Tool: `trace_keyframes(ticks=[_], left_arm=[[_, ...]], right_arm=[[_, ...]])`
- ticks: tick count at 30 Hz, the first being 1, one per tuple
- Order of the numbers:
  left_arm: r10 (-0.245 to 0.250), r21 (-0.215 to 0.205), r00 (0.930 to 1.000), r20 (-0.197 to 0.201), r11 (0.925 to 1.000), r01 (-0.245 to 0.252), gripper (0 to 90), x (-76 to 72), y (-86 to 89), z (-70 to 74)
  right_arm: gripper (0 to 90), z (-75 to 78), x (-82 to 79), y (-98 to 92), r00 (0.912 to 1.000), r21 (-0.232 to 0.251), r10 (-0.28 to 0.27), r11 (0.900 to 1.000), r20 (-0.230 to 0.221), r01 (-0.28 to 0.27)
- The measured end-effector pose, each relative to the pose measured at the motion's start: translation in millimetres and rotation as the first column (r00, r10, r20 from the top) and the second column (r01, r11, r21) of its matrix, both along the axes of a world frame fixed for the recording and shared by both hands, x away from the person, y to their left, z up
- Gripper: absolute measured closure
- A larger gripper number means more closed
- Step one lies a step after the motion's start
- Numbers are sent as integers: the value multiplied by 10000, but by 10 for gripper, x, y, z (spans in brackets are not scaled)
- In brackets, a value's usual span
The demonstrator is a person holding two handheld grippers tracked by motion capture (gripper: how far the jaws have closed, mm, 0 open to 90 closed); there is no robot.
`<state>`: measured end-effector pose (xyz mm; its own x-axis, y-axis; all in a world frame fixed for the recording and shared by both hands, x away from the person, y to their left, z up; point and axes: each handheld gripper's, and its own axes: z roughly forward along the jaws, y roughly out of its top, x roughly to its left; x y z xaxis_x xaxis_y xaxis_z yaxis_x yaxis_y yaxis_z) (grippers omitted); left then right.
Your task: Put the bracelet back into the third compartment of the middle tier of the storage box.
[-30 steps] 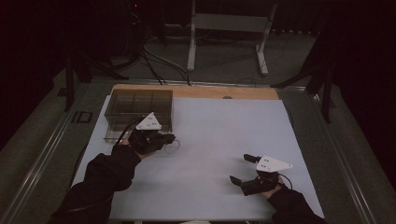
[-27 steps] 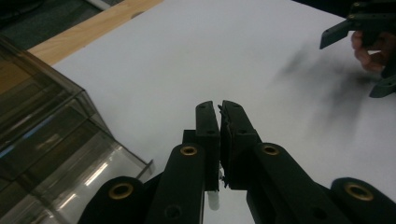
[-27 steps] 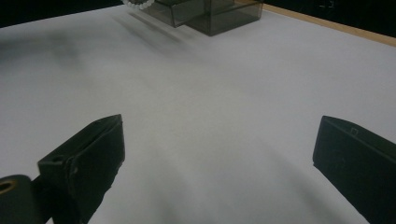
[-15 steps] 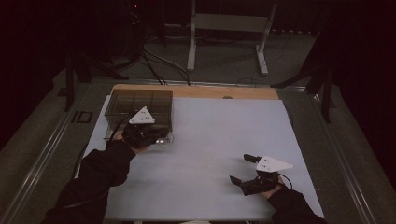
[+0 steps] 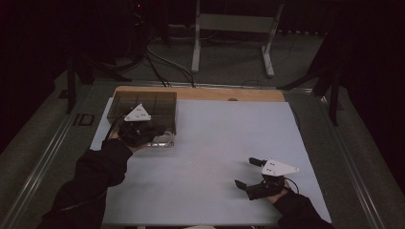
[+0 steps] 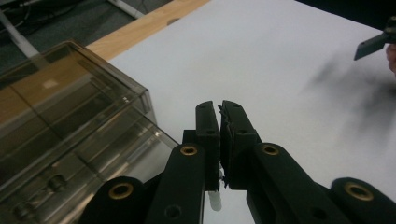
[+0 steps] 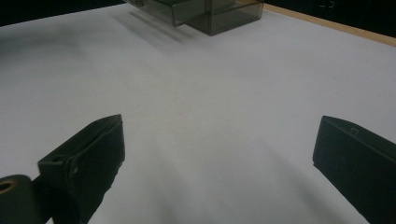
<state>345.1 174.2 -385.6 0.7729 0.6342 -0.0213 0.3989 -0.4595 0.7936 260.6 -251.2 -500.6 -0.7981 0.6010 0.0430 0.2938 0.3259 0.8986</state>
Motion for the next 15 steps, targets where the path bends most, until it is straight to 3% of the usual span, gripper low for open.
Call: trace_keyframes(ticks=[15], left_arm=[[734,4,9970,251,9973,-735,885,180,181,14]], right_arm=[[22,0,0,-1,10000,14,-6,10000,-11,6]])
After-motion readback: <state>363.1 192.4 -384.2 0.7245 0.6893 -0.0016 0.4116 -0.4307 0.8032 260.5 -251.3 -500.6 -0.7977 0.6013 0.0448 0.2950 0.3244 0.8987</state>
